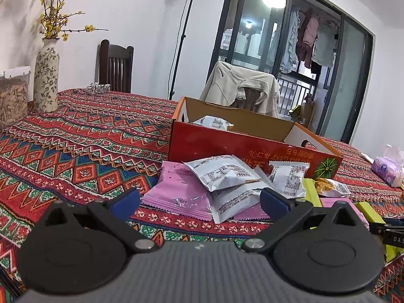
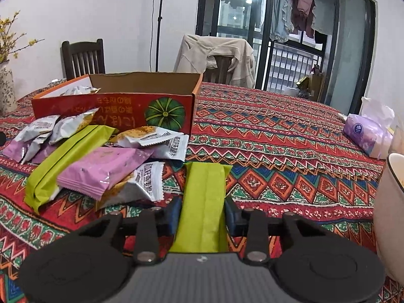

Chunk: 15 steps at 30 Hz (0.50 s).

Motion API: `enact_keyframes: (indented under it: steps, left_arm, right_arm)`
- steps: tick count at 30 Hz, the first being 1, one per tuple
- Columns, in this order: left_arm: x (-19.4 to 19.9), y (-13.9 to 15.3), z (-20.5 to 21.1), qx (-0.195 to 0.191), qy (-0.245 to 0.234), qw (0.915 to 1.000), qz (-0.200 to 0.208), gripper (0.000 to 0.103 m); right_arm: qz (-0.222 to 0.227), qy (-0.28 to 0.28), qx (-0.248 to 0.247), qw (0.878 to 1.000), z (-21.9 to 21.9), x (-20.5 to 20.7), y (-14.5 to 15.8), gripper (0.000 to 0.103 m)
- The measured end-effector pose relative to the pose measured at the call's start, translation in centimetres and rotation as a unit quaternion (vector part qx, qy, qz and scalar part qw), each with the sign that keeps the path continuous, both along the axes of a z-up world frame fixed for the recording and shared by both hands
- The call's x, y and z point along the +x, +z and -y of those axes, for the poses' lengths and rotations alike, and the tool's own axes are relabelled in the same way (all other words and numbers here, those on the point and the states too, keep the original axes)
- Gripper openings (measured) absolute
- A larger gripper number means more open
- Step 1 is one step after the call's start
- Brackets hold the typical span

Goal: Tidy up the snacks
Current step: 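Lift the lime-green bar off the table with the right gripper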

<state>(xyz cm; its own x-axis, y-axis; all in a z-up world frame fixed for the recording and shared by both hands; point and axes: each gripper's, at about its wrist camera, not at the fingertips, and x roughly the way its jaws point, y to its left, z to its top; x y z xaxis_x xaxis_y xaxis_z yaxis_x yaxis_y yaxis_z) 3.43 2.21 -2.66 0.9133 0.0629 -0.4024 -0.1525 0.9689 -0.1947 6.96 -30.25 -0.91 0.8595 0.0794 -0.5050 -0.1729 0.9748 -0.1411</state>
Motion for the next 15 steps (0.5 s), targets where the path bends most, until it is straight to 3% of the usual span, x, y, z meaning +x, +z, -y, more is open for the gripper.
enact_keyframes:
  steps: [9, 15]
  left_arm:
    - [0.1, 0.0, 0.0, 0.001, 0.001, 1.0, 0.0, 0.103]
    - [0.1, 0.0, -0.1, 0.003, 0.016, 0.9999, -0.001, 0.103]
  right_arm:
    - [0.079, -0.018, 0.037, 0.996, 0.8, -1.5, 2.4, 0.034]
    - [0.113, -0.01, 0.049, 0.992, 0.0, -0.3, 3.9, 0.034]
